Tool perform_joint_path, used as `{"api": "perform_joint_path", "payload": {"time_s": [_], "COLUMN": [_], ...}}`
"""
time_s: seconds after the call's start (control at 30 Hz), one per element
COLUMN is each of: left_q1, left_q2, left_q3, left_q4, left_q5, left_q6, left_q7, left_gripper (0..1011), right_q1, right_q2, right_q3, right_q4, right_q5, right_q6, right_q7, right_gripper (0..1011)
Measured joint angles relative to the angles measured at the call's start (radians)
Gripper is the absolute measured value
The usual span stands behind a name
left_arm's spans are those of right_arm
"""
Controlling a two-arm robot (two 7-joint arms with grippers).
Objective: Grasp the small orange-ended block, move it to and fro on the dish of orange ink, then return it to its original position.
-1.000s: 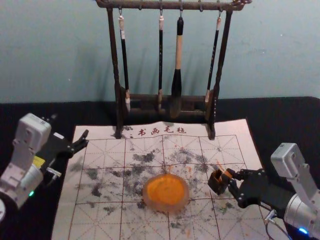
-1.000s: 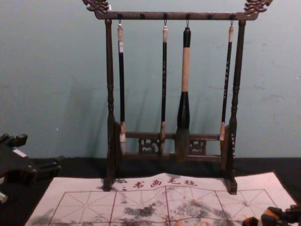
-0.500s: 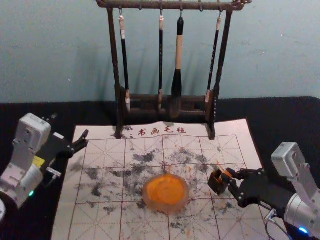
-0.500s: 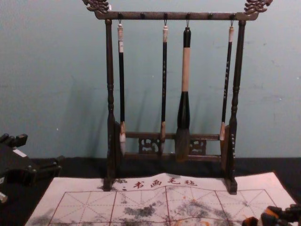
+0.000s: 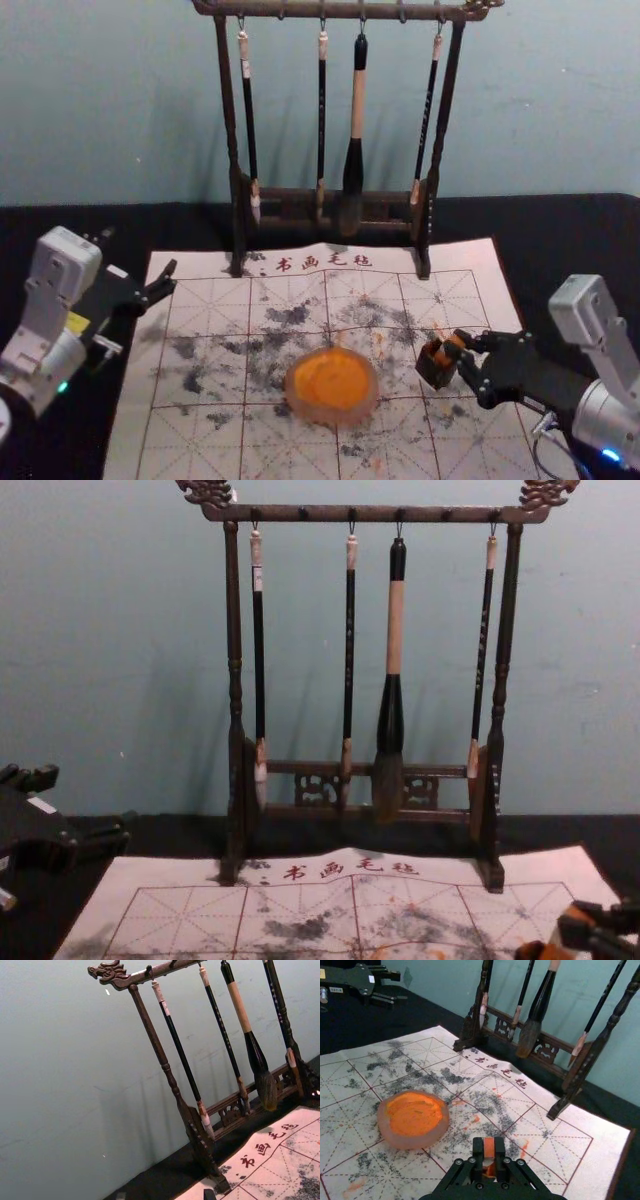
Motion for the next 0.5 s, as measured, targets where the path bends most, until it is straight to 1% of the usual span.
{"api": "perform_joint_path", "payload": {"time_s": [0.13,0.3,0.5], "left_q1": [0.0,0.0,0.0], "left_q2": [0.0,0.0,0.0], "left_q3": [0.0,0.0,0.0], "left_q4": [0.0,0.0,0.0], "left_q5": [0.0,0.0,0.0], "left_q6": [0.0,0.0,0.0], "left_q7": [0.0,0.0,0.0], "left_gripper": [1001,1001,1001], "right_q1": [-0.009,-0.015,-0.004], "right_q2": [0.009,0.017,0.016], "right_q3": [0.02,0.041,0.059], "right_q4": [-0.03,-0.061,-0.091], "right_q5": [-0.01,-0.016,-0.014], "right_q6": [0.01,0.01,0.003], "right_q7": [0.003,0.008,0.024], "right_gripper": [107,106,106]}}
